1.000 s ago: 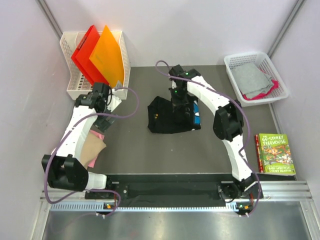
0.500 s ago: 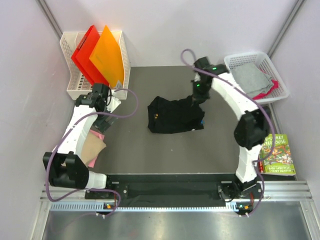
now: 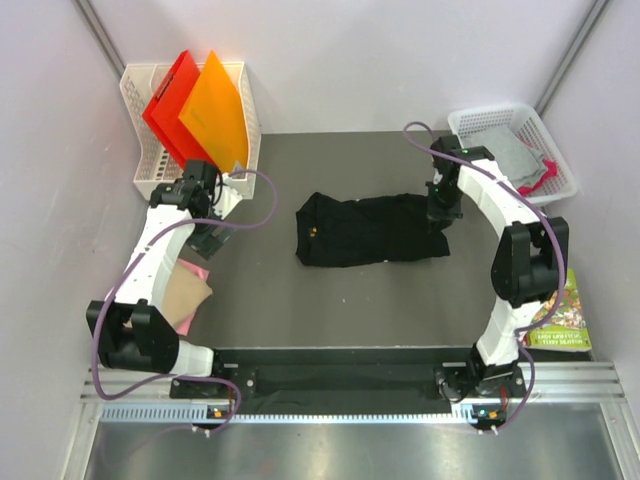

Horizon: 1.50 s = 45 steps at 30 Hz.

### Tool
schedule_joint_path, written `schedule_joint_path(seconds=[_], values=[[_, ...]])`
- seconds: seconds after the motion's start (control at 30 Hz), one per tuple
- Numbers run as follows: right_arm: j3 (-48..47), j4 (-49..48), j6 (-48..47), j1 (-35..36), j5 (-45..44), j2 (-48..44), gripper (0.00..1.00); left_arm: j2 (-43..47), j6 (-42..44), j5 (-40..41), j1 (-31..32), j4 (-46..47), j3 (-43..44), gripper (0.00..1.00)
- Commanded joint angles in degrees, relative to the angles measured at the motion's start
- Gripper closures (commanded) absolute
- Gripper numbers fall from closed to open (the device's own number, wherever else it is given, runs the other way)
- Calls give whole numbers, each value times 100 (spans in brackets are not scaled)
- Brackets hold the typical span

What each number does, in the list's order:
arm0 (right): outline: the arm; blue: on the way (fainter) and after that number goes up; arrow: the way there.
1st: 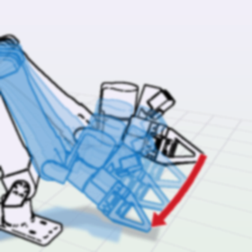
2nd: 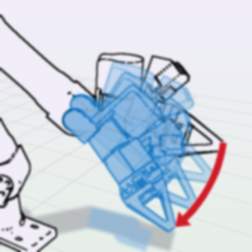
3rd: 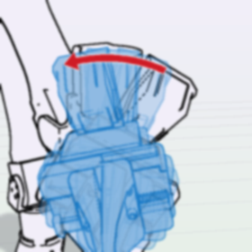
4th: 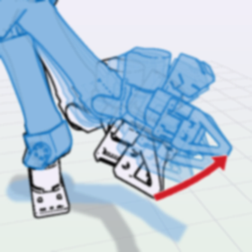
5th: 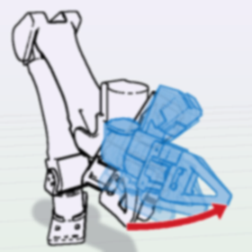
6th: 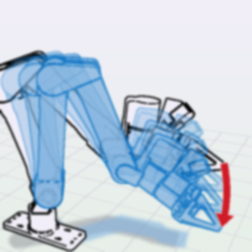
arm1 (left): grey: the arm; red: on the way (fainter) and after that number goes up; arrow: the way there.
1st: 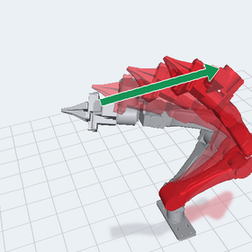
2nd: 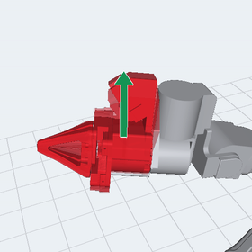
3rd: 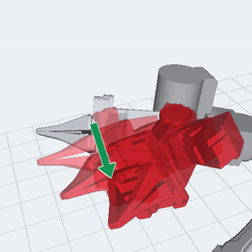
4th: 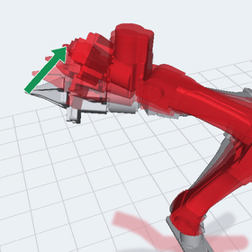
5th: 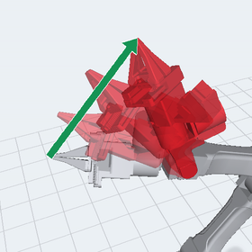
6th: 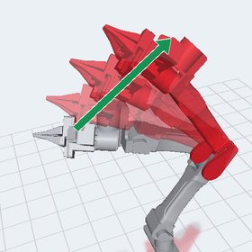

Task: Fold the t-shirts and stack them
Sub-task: Fold the long partially folded tshirt into a neat square

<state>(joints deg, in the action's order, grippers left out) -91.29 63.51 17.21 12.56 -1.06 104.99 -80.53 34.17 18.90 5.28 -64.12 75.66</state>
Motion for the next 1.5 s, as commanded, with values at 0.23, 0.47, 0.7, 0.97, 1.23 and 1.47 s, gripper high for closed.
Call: schedule_joint_path(seconds=[0.23, 0.47, 0.7, 0.97, 1.23, 1.47], values=[[-855, 214, -385, -157, -1466, 495, 100, 108, -77, -53, -27, -48, 72, 1], [-1366, 207, -298, -113, -1713, 812, 100, 108, -104, -333, -27, -100, 115, 1], [-1278, -49, -104, -87, -1608, 1287, 100, -805, -569, -1537, 534, -330, 1046, 1], [-1216, -233, -95, 62, -1467, 1393, 100, -2630, -1149, -2239, 2002, 233, 2513, 1], [-997, -418, -157, 89, -1493, 1322, 100, -4312, -1861, -2750, 2443, 514, 4096, 1], [-873, -497, -218, -43, -1511, 1401, 100, -5016, -2169, -2874, 2531, 918, 3922, 1]])
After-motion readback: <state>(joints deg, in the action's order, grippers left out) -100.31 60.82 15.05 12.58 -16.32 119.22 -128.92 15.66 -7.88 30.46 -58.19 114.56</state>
